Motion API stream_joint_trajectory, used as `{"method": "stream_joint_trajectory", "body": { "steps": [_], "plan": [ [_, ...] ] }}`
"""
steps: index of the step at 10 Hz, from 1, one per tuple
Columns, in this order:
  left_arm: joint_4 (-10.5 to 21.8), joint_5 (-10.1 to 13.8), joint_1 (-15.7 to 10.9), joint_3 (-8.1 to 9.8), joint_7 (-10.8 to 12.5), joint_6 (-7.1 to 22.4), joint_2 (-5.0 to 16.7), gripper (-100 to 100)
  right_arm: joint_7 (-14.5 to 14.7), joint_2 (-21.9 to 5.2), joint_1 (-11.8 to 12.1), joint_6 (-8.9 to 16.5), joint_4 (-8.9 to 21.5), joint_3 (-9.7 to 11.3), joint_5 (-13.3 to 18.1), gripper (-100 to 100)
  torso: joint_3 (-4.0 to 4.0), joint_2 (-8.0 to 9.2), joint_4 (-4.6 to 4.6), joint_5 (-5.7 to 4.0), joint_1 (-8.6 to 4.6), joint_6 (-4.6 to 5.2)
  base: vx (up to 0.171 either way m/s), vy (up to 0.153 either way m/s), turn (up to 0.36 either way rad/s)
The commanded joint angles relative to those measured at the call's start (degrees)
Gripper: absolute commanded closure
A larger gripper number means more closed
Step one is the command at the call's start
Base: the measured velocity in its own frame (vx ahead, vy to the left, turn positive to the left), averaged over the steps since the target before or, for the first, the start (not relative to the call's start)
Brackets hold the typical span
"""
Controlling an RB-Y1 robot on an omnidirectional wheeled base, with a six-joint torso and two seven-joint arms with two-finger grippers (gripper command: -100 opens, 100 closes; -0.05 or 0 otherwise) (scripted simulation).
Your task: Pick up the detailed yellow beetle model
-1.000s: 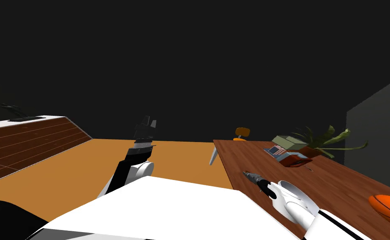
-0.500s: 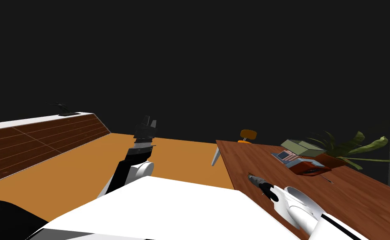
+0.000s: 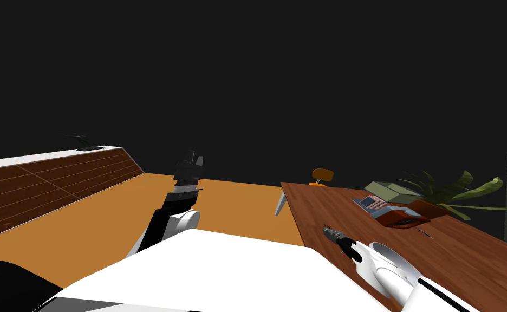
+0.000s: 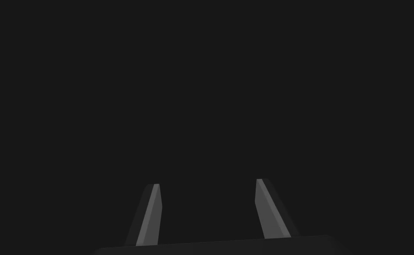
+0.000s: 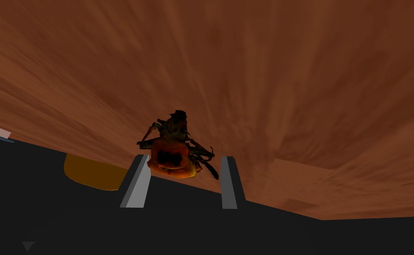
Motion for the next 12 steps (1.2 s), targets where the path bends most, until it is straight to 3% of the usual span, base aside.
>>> {"method": "stream_joint_trajectory", "body": {
  "steps": [1,4,5,7,9,12],
  "plan": [
    [0.0,0.0,0.0,0.0,0.0,0.0,0.0,0,-0.28,0.05,-0.62,-1.18,0.33,-0.16,1.49,100,0.0,0.0,0.0,0.0,0.0,0.0,0.073,0.007,-0.242],
    [-0.01,0.0,0.02,0.01,0.0,0.0,0.0,0,-1.48,-0.06,-1.82,-4.03,-0.66,-0.52,6.99,100,-0.25,-0.44,-0.09,0.04,0.17,0.12,0.132,0.052,-0.394],
    [-0.01,0.0,0.02,0.01,0.0,-0.01,0.0,0,-1.48,-0.06,-1.82,-4.03,-0.66,-0.52,7.39,100,-0.26,-0.43,-0.11,0.03,0.23,0.13,0.085,0.054,-0.117],
    [0.0,0.0,0.01,0.0,0.0,0.0,0.0,0,-2.28,-0.13,-2.62,-5.93,-1.32,-0.76,11.13,100,-0.18,-0.33,-0.05,0.03,0.14,0.03,0.088,0.038,-0.223],
    [0.0,0.0,0.01,0.0,0.0,0.0,0.0,0,-2.28,-0.13,-2.62,-5.93,-1.32,-0.76,11.33,100,-0.2,-0.35,-0.07,0.03,0.1,0.02,0.061,0.026,-0.093],
    [0.0,0.0,0.0,0.0,0.0,0.0,0.0,0,-3.08,-0.2,-3.41,-7.83,-1.99,-1.01,15.26,100,-0.11,-0.18,-0.04,0.04,0.07,0.02,0.054,0.028,-0.198]
  ]
}}
